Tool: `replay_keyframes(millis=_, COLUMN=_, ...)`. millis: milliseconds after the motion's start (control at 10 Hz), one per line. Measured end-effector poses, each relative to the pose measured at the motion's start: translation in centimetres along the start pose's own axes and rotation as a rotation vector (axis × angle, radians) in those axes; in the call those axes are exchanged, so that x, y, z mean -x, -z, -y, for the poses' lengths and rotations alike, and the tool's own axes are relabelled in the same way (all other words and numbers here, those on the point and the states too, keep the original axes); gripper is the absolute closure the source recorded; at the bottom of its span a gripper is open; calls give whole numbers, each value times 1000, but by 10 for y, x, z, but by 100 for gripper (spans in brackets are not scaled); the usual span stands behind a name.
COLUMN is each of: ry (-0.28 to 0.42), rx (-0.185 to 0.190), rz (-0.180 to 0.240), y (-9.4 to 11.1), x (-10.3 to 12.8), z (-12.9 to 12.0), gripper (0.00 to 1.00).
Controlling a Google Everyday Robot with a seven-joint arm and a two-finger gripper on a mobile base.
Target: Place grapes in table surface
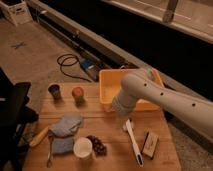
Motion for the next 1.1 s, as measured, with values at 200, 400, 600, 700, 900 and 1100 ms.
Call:
replay_keyframes(millis=200, ry=-2, rx=0, rz=0, y=0, x=-1, z=-1, gripper=35)
replay_keyframes(millis=400, ry=-2, rx=2, rz=-1, y=0, x=-1, z=-1, gripper=35)
replay_keyframes(millis=600, ry=-5, rx=32, rz=15, y=-18, x=2, z=-3, gripper=35)
replay_keyframes(millis=700, ry=-8, rx=43, rz=31, y=-29, x=3, z=-4, gripper=35)
replay_keyframes(millis=900, ry=-18, rx=73, rz=81, y=-58, x=7, z=-9, gripper=35)
replay_keyframes(millis=1100, ry=-26, rx=90, rz=127, y=-76, x=11, z=-16, gripper=35)
